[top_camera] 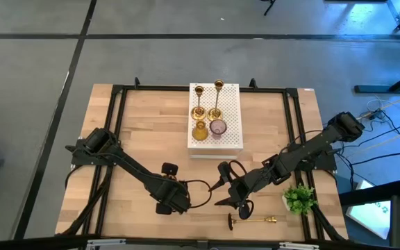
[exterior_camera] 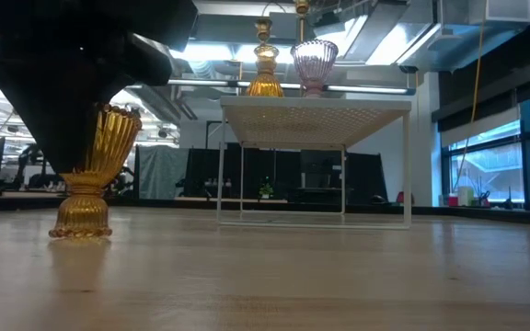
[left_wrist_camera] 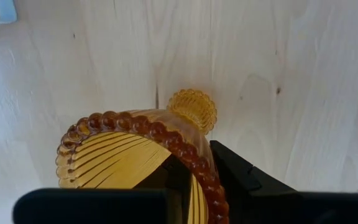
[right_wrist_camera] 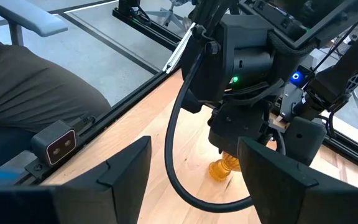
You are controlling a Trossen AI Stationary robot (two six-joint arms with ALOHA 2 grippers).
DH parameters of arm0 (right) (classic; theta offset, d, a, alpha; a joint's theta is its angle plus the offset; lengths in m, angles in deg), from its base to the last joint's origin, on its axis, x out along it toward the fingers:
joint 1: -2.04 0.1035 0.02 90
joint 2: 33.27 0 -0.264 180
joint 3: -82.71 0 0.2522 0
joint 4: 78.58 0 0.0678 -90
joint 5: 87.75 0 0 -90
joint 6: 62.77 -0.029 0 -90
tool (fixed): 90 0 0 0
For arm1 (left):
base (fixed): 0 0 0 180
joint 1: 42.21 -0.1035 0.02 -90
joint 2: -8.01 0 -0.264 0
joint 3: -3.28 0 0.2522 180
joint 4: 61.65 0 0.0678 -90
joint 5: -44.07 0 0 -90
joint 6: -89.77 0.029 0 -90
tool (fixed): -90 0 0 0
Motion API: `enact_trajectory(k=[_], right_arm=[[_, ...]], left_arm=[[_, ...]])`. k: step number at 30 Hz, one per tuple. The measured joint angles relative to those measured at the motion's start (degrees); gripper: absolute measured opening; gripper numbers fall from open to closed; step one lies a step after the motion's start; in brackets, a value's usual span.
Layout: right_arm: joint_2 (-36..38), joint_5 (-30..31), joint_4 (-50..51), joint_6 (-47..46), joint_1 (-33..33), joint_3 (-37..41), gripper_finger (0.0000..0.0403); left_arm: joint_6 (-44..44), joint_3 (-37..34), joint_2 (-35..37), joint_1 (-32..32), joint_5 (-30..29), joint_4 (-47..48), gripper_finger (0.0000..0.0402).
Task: Pick & Place candle stick holders
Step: Put the yellow glass candlestick holder
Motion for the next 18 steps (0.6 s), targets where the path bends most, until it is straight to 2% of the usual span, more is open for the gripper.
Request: enact_trajectory(k=[8,18], right_arm=[[0.0,0.0,0.0,0.0,0.0,0.0,0.0241],[0.0,0.0,0.0,0.0,0.0,0.0,0.0241]], left_arm=[[-1.1,0.0,0.0,0.0,0.0,-0.1,0.0053],[-2.7,0.0,0.0,0.1,0.1,-0.1,0.0131]])
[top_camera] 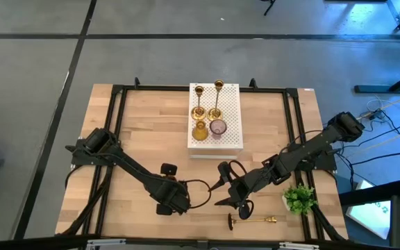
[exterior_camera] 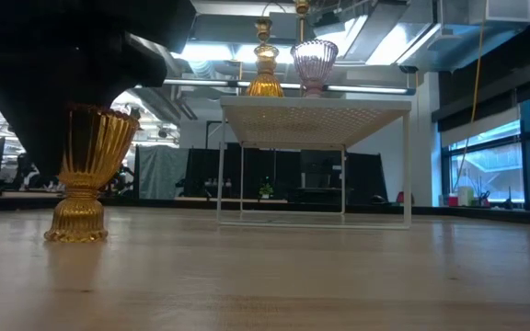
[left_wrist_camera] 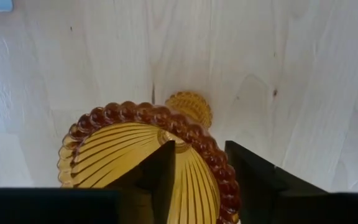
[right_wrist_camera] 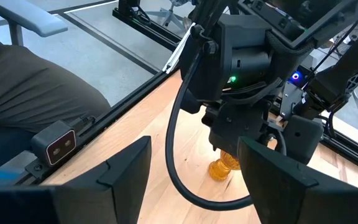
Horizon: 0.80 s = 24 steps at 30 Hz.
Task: Pick & Place candle stick holders
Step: Put the yellow glass candlestick holder
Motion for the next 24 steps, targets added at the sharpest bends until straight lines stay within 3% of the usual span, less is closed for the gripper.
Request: enact_trajectory(k=[17,24], right_arm=[[0.0,0.0,0.1,0.0,0.0,0.0,0.0241],[0.0,0.0,1.0,0.0,0.0,0.0,0.0241]], left_arm=[[-0.4,0.1,0.4,1.8,-3.4,0.4,0.0195],[-1.2,6.8,0.7,1.8,-4.5,8.2,0.0199]])
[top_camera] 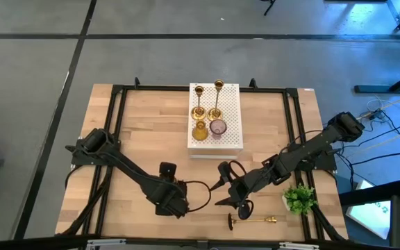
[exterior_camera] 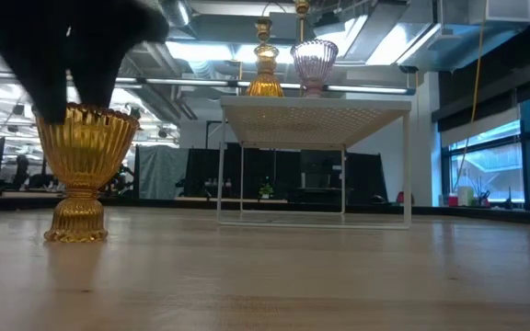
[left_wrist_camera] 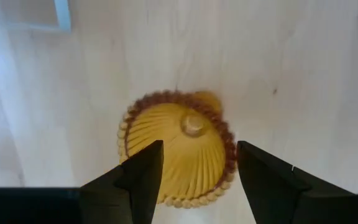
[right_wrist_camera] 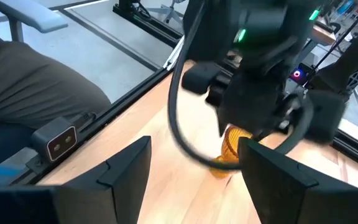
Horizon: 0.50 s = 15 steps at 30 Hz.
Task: Pick & Place candle stick holders
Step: Put the yellow glass candlestick holder
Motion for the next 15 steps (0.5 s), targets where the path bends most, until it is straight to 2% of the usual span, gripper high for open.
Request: enact_trajectory(k=[6,10,15], right_arm=[[0.0,0.0,3.4,0.1,-0.5,0.0,0.0241],[0.0,0.2,3.3,-0.8,-1.3,0.0,0.0241],[-2.4,0.1,0.2,-0.9,-3.0,0.0,0.0241]], left_arm=[[0.0,6.3,0.5,1.6,-1.3,0.8,0.0199],[-3.1,7.3,2.2,3.3,-4.2,2.1,0.0199],[-12.1,7.4,6.8,6.8,-13.5,4.8,0.0199]])
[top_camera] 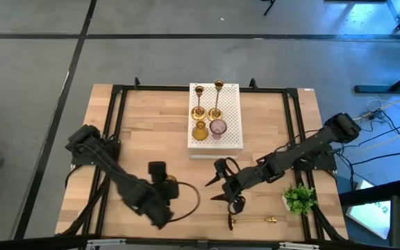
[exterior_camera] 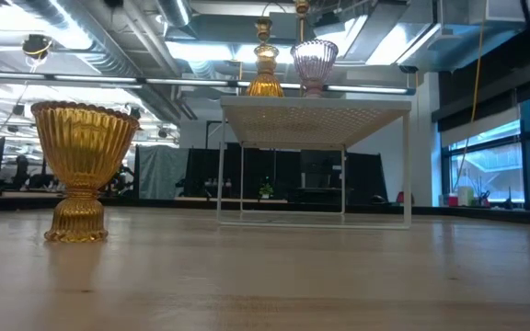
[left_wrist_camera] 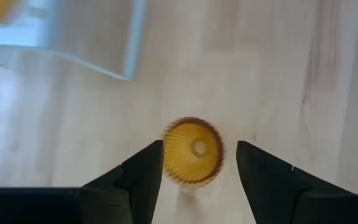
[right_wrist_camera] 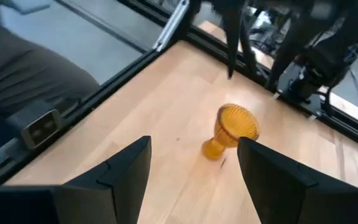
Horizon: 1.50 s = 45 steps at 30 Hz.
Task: Pick & Place candle stick holders
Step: Put the yellow glass candlestick holder
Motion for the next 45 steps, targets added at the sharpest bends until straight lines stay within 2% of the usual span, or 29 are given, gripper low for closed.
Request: enact_trajectory(k=[3,7,10,17,23,35,45], right_arm=[[-2.8,0.0,-2.1,0.0,-1.6,-0.6,0.0241],[-8.1,0.0,-0.4,0.0,-3.6,-5.8,0.0241],[-12.5,0.0,1.9,1.5,-3.9,-10.0,0.024],[-22.1,2.1,10.2,7.6,-3.9,-21.4,0.024],[-26.5,2.8,15.4,12.3,-4.0,-28.9,0.024],[-30.5,4.5,17.3,13.4,-8.9,-30.5,0.024],[-31.4,4.9,15.5,15.5,-8.2,-30.5,0.024]], left_arm=[[-7.2,0.0,3.0,3.8,-7.0,4.3,0.0199],[-19.2,-0.7,6.0,10.1,-18.1,9.8,0.0199],[-27.5,-2.6,6.9,14.0,-22.8,12.8,0.0198],[-39.6,-10.9,7.7,16.9,-23.1,12.7,0.0198],[-47.0,-17.1,7.7,17.2,-21.7,12.3,0.0198],[-48.9,-18.3,7.6,17.4,-22.1,9.7,0.0198],[-48.9,-18.3,7.6,17.4,-23.0,9.2,0.0198]])
